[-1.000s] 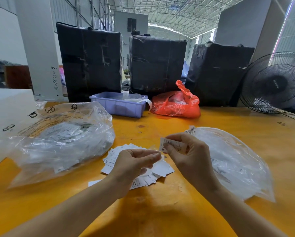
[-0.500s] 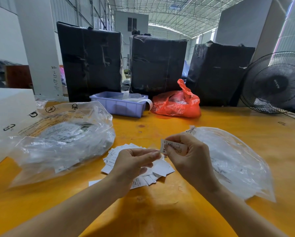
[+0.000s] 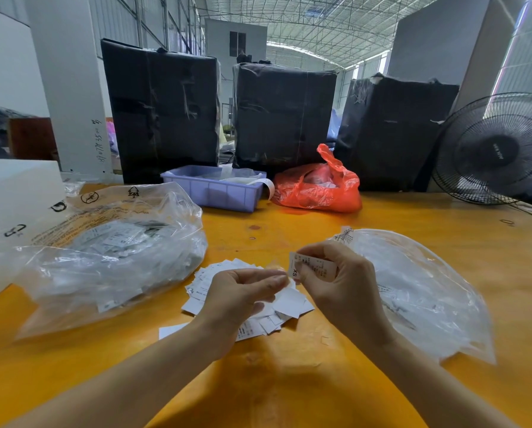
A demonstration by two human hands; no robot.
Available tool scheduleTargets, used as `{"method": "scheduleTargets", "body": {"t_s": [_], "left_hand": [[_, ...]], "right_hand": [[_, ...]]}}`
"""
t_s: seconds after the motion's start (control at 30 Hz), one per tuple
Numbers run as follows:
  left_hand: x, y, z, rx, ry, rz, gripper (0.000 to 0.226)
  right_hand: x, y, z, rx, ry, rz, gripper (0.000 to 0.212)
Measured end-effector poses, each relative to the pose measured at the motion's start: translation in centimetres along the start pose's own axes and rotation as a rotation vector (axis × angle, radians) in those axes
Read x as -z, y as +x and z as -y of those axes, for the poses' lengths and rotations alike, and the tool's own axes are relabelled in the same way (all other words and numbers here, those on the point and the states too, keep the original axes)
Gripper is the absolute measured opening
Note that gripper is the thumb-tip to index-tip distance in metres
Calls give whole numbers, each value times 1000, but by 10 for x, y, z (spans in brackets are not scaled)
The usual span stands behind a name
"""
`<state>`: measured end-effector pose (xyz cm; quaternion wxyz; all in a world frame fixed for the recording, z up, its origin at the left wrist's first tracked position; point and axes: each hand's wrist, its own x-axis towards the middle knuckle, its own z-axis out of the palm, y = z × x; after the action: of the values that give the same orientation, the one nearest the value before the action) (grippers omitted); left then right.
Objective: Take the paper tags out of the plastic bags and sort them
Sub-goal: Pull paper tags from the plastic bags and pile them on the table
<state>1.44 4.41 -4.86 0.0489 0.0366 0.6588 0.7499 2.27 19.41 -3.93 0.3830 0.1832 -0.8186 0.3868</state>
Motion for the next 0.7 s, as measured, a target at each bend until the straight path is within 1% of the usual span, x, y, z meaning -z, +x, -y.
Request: {"method": "scheduleTargets", "body": {"t_s": [0.23, 0.33, 0.4, 0.47, 0.7], "left_hand": [[2, 2, 1, 28, -20, -16, 26], [2, 1, 1, 36, -18, 30, 26], [1, 0, 0, 35, -5, 73, 30], [0, -1, -1, 23, 11, 100, 28], [0, -2, -1, 0, 27, 127, 28]], "right_hand": [[1, 1, 0, -105, 123, 22, 19], [2, 1, -1, -138, 166, 16, 18], [2, 1, -1, -142, 163, 16, 18], [1, 1, 0, -138, 151, 9, 18], [1, 1, 2, -120, 108, 10, 21]]}}
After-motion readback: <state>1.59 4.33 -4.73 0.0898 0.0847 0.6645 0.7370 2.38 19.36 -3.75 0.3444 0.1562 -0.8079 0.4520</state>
